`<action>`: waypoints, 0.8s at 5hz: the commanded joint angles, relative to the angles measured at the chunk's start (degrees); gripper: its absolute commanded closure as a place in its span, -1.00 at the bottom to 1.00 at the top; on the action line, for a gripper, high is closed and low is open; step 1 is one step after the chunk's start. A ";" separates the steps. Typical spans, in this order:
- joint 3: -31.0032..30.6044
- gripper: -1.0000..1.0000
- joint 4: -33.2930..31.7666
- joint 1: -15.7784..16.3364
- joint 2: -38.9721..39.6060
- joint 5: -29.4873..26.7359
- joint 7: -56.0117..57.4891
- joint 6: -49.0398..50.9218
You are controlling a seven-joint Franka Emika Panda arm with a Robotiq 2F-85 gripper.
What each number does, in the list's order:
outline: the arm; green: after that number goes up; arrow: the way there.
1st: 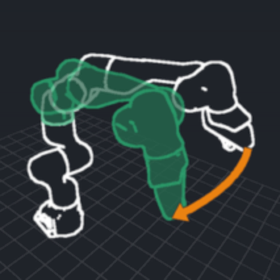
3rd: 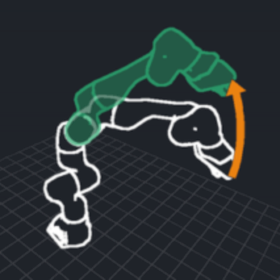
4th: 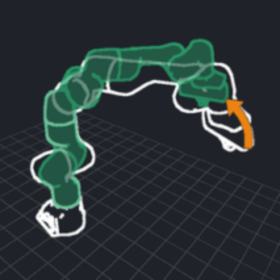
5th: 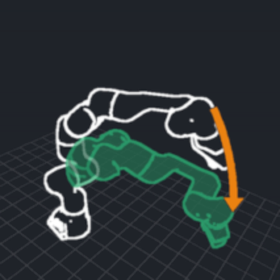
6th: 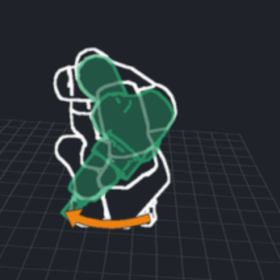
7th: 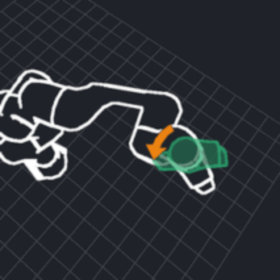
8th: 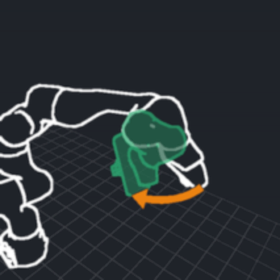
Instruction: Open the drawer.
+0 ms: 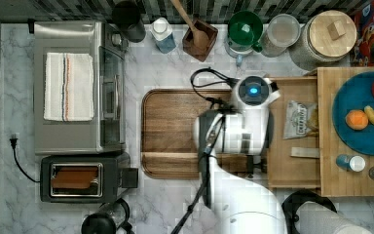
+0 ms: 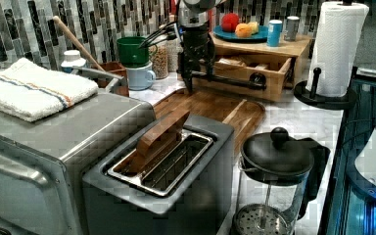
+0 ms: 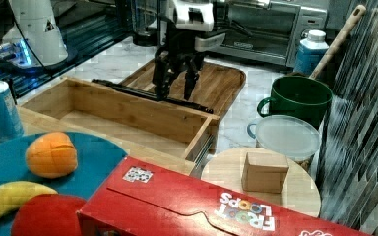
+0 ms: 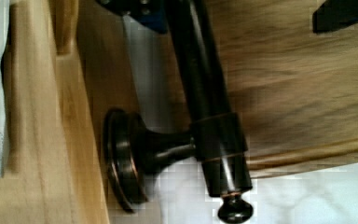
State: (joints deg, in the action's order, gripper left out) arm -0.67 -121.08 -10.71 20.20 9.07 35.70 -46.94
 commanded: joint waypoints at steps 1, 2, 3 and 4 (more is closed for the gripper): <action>-7.11 -1.00 -3.77 5.56 -3.89 -2.17 -4.34 0.24; -6.96 -1.00 -3.79 5.71 -3.90 -2.23 -4.29 0.21; -6.81 -1.00 -3.79 5.86 -3.91 -2.30 -4.25 0.21; -7.09 -1.00 -3.77 5.58 -3.89 -2.18 -4.33 0.22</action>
State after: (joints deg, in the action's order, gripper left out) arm -3.17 -123.21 -10.25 18.62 8.99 34.61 -47.25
